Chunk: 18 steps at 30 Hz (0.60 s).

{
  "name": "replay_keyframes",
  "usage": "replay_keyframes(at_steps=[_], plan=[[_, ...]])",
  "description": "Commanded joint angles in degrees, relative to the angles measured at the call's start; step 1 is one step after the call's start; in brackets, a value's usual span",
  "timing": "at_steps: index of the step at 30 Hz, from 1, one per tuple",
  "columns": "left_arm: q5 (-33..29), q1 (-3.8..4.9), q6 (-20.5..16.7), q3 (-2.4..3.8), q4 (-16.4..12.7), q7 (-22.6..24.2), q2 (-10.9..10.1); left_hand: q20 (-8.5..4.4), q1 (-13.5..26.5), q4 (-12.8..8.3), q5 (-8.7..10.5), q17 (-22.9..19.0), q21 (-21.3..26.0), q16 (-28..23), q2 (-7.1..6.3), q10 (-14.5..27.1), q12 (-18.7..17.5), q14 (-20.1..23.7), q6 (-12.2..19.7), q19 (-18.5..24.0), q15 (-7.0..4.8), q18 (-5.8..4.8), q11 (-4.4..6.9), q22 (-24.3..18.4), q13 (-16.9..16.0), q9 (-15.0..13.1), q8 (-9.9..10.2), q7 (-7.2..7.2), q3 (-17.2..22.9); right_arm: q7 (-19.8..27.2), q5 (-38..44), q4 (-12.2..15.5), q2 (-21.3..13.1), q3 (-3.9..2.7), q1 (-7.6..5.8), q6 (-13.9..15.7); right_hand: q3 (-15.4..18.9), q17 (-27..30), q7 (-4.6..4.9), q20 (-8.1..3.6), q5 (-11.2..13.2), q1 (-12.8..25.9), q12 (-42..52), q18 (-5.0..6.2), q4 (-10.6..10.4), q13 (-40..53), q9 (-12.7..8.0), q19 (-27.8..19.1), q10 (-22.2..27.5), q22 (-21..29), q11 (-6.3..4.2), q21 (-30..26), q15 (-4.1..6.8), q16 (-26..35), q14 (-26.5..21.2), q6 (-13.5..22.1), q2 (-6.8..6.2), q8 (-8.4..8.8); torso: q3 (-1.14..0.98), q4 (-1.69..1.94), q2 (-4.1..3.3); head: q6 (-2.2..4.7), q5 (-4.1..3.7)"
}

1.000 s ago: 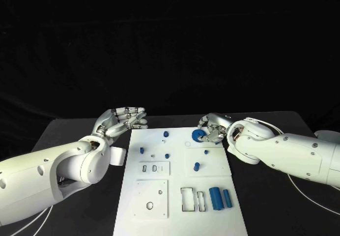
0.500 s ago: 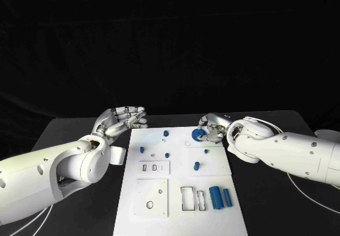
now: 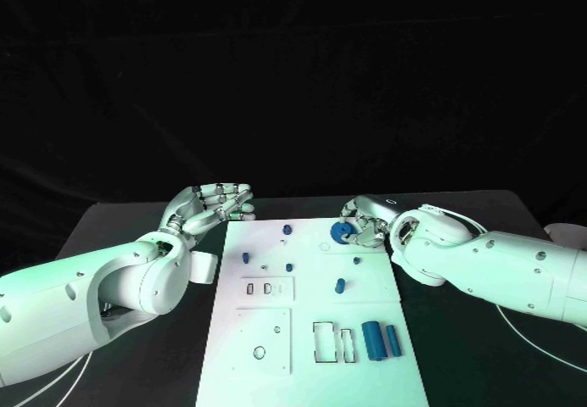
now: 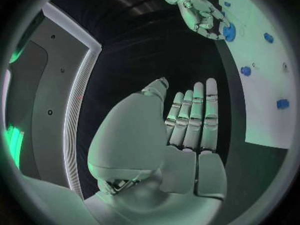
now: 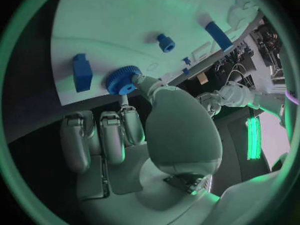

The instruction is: Assemble the parts on the task board

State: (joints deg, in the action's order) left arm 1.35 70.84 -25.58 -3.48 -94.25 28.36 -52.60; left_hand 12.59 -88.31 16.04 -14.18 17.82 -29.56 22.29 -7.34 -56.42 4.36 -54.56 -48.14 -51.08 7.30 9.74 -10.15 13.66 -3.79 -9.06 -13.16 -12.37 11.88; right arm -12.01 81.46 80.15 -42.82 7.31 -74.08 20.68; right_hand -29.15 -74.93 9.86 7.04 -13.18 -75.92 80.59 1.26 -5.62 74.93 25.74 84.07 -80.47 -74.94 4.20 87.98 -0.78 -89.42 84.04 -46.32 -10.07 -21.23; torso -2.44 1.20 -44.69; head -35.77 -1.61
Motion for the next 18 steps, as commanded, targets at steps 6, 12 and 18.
replay_keyframes(at_steps=[6,12,18], plan=[[-0.14,0.1,0.95,0.05,0.21,0.11,0.24,-0.09,0.07,-0.15,0.25,0.05,-0.34,-0.12,-0.3,0.31,-0.23,0.22,0.1,0.41,0.04,0.37,-0.15,0.05,0.01,0.05,0.36,-0.61,0.35,0.58,7.12,4.13,-0.39,0.01,-0.04,6.47,-1.38,-13.87,-1.04,-0.61,-0.76,0.49,0.62,-0.71,0.14,4.62,-0.31,4.42,-0.89,-13.19,-0.13,0.56,0.62,-0.25,5.69,-2.47,-0.62,-0.2,0.08,0.01,0.07,0.43,0.09],[-0.14,0.1,0.93,0.05,0.31,0.11,0.42,-0.08,0.05,-0.15,0.25,0.08,-0.38,-0.13,-0.26,0.32,-0.26,0.25,0.1,0.46,0.04,0.37,-0.16,0.07,0.02,0.05,0.37,-0.62,0.41,-0.03,10.21,6.79,1.02,-0.05,-0.39,7.57,-1.61,-13.87,-1.14,-0.7,-0.44,1.21,0.74,-0.78,0.06,4.76,-0.45,4.63,-1.07,-13.46,-0.22,0.76,0.7,-0.25,5.69,-2.87,-0.93,-0.03,0.06,-0.06,0.06,0.62,0.2],[-0.14,0.1,0.89,0.05,0.28,0.14,0.66,-0.08,0.05,-0.15,0.25,0.08,-0.38,-0.13,-0.26,0.32,-0.26,0.25,0.1,0.46,0.04,0.37,-0.16,0.07,0.02,0.05,0.37,-0.62,0.41,-0.9,12.72,6.53,4.28,-0.01,-0.38,7.75,-1.72,-13.82,-1.17,-0.75,-0.06,1.59,0.69,-0.77,0.03,4.71,-0.54,4.59,-1.04,-13.41,-0.25,0.71,0.74,-0.24,5.68,-3.0,-1.09,0.12,0.06,0.28,-0.08,0.71,0.23]])
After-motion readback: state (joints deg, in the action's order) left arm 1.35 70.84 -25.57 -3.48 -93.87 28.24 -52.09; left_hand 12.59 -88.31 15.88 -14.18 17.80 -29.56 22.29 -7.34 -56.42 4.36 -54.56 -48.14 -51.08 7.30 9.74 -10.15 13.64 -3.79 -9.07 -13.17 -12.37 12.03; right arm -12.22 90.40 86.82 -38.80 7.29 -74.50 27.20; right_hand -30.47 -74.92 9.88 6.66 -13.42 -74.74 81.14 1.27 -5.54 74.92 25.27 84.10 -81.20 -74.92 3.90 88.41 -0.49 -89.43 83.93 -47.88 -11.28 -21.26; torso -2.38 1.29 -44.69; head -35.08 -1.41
